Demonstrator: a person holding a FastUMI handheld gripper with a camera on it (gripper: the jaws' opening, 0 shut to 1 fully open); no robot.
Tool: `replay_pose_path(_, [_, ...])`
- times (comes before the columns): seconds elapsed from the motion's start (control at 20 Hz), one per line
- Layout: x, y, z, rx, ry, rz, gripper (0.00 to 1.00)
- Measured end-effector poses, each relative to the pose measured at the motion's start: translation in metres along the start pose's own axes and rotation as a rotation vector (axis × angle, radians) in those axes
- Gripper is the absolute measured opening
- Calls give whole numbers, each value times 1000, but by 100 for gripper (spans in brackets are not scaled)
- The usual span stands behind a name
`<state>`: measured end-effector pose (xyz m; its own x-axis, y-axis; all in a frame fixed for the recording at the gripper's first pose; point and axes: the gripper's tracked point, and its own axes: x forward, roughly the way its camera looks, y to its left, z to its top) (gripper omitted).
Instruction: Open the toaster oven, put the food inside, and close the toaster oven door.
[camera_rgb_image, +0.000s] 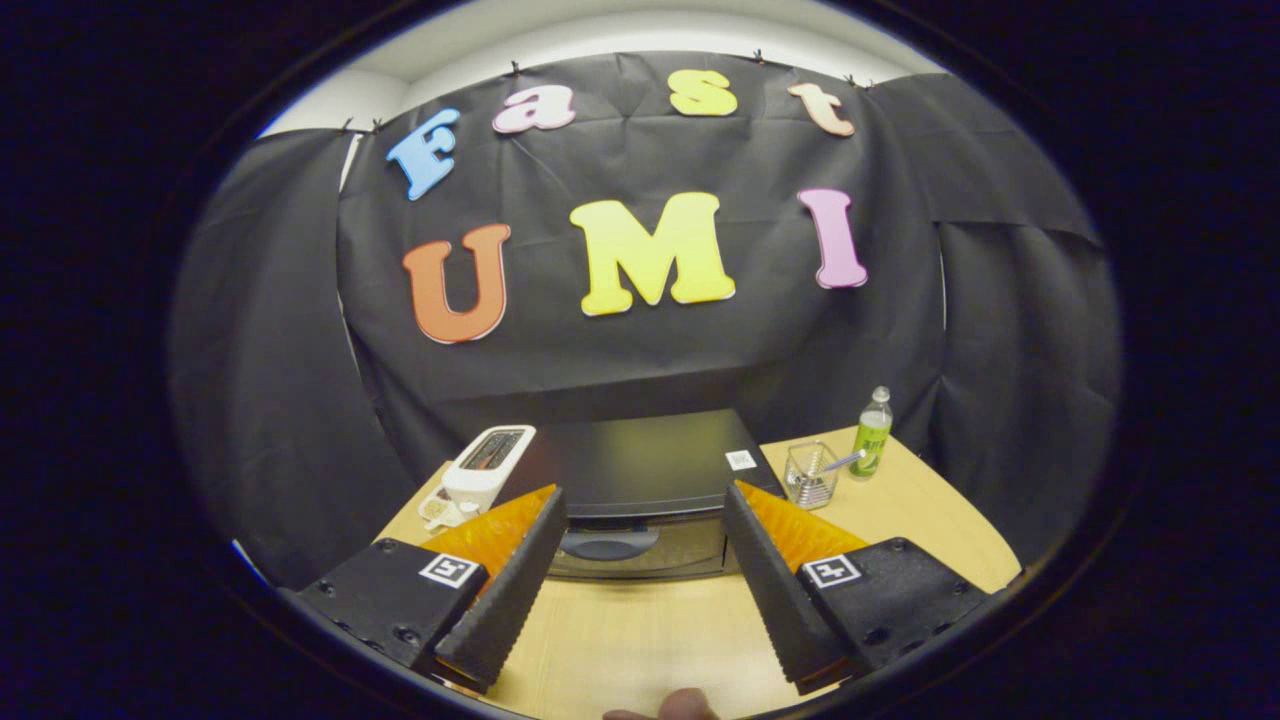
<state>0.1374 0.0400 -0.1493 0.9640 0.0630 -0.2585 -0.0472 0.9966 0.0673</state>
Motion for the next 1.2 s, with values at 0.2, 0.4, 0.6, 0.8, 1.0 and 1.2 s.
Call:
replay_pose_path(0.2, [60,13,-34,-40,62,12,100])
replay_pose_path(0.4, [102,20,-66,-77,105,6,100])
replay_pose_path(0.6, [120,24,-81,-87,134,0,100])
replay_pose_path(0.8, [128,25,-90,-108,144,-12,100])
replay_pose_path(1.0, [115,24,-98,-119,149,-2,100])
replay_pose_path(1.2, [84,22,-123,-107,203,10,100])
